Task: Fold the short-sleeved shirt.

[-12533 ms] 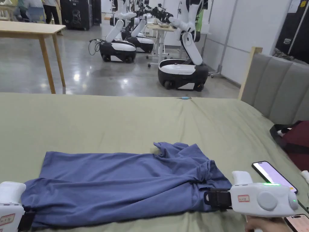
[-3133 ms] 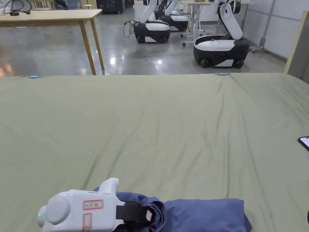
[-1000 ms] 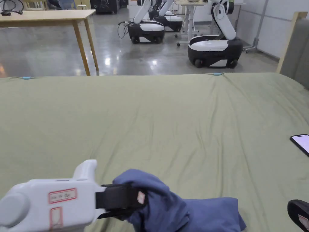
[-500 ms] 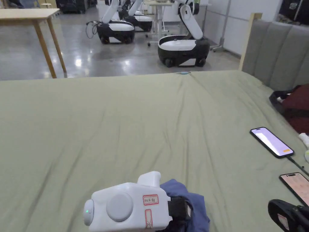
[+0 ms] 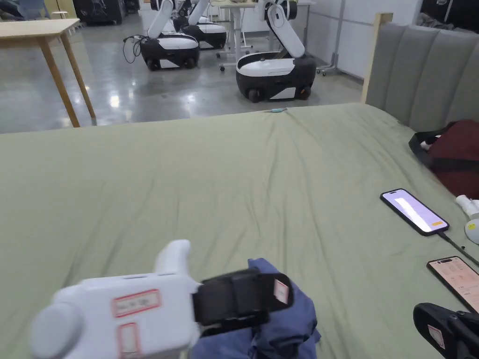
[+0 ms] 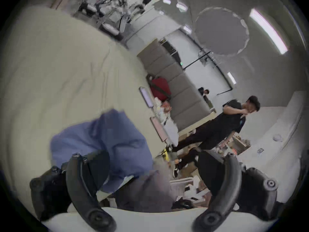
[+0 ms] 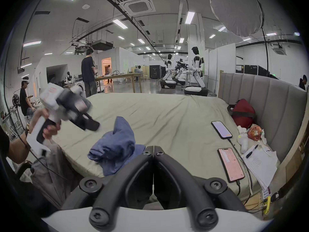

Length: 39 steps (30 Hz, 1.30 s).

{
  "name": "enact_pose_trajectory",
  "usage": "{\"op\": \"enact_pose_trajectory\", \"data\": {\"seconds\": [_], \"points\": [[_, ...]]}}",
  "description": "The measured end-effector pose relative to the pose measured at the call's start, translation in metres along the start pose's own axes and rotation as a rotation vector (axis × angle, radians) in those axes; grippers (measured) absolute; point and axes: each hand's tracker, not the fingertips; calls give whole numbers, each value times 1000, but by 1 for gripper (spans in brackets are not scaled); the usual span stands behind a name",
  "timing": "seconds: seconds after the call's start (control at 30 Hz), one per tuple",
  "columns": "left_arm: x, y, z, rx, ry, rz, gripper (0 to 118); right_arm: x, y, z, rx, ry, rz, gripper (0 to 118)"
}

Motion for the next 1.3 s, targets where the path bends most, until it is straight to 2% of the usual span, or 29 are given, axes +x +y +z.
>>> {"op": "enact_pose_trajectory", "data": {"seconds": [0.07, 0.1, 0.13, 0.17, 0.2, 0.27, 0.33, 0.53, 0.63, 0.7, 0.8, 0.93, 1.1, 1.2, 1.3], "points": [[1, 3, 34, 74, 11, -13, 105, 0, 1, -1, 1, 4, 1, 1], [-5, 2, 48, 115, 30, -6, 97, -1, 1, -1, 2, 5, 2, 1], [-13, 1, 59, 139, 62, 11, 69, -2, 2, -1, 4, 5, 0, 1], [-18, -1, 62, 146, 95, 21, 31, -2, 2, -1, 4, 7, -2, 1], [-28, -3, 61, 141, 141, 24, 0, -3, 2, -2, 3, 10, -3, 1], [-47, -6, 58, 118, 207, 46, 0, -4, 2, -3, 1, 9, 1, 1], [-54, -7, 41, 94, 213, 74, 0, -5, 3, -3, -3, 7, 7, 1], [-42, 9, -40, -49, 52, 42, 0, -7, 6, 1, -5, -3, 20, 1], [-37, 12, -94, -148, 95, 0, 0, -5, 6, 5, -3, -8, 18, 1], [-41, 9, -123, -213, 49, -11, 0, -5, 4, 8, -4, -17, 18, 1], [-51, -1, -150, -294, 75, 41, 0, -2, 0, 12, -10, -30, 7, 1], [-62, -20, -164, -329, 195, -1, 0, 2, -7, 15, -28, -41, -4, 1], [-57, -12, -156, -307, 175, 10, 0, 4, -9, 13, -40, -47, -11, 1], [-35, -5, -134, -253, 115, -87, 0, 2, -8, 12, -31, -35, -16, 1], [-12, 2, -81, -127, -33, -121, 0, -5, -3, 3, -16, -1, -42, 1]]}}
